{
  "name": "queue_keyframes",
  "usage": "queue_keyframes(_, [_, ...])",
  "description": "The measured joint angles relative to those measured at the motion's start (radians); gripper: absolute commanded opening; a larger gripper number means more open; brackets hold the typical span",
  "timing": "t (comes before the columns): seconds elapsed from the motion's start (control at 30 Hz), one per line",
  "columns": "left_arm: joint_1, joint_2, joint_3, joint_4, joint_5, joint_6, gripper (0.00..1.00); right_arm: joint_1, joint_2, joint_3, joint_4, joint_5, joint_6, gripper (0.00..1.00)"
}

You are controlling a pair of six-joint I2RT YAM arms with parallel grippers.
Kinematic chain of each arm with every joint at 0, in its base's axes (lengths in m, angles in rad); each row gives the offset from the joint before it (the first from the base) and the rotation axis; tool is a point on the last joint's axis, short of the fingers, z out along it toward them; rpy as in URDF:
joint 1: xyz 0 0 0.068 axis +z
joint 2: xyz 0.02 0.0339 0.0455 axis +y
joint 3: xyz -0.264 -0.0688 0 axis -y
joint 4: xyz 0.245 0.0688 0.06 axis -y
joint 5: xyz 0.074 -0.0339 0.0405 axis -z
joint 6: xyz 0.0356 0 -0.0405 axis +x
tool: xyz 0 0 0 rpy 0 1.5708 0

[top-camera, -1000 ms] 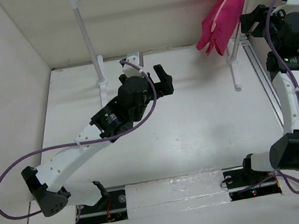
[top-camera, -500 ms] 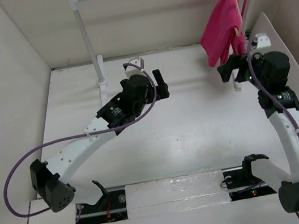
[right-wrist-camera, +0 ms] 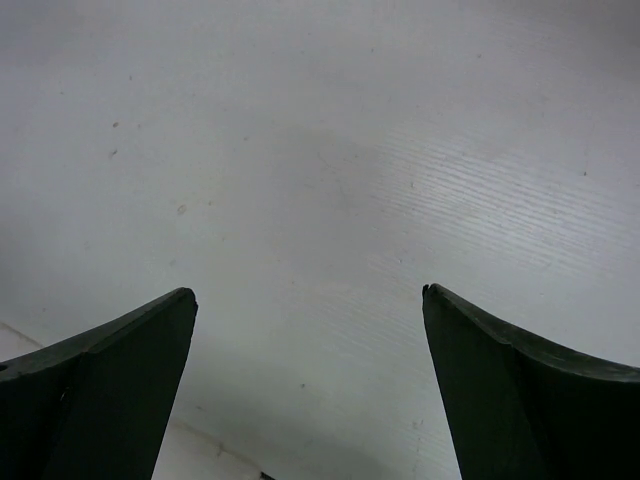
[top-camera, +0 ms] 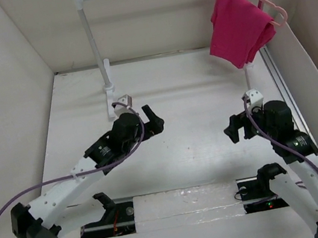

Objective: Place the trousers on the hanger
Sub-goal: Reset both arms

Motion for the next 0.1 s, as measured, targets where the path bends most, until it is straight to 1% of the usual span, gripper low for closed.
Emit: queue_keyframes(0.1, [0.0,-0.073,-0.064,-0.003,-0.005,-0.04,0.99,0.017,-0.018,0.004,-0.007,0.016,0.0,1.0])
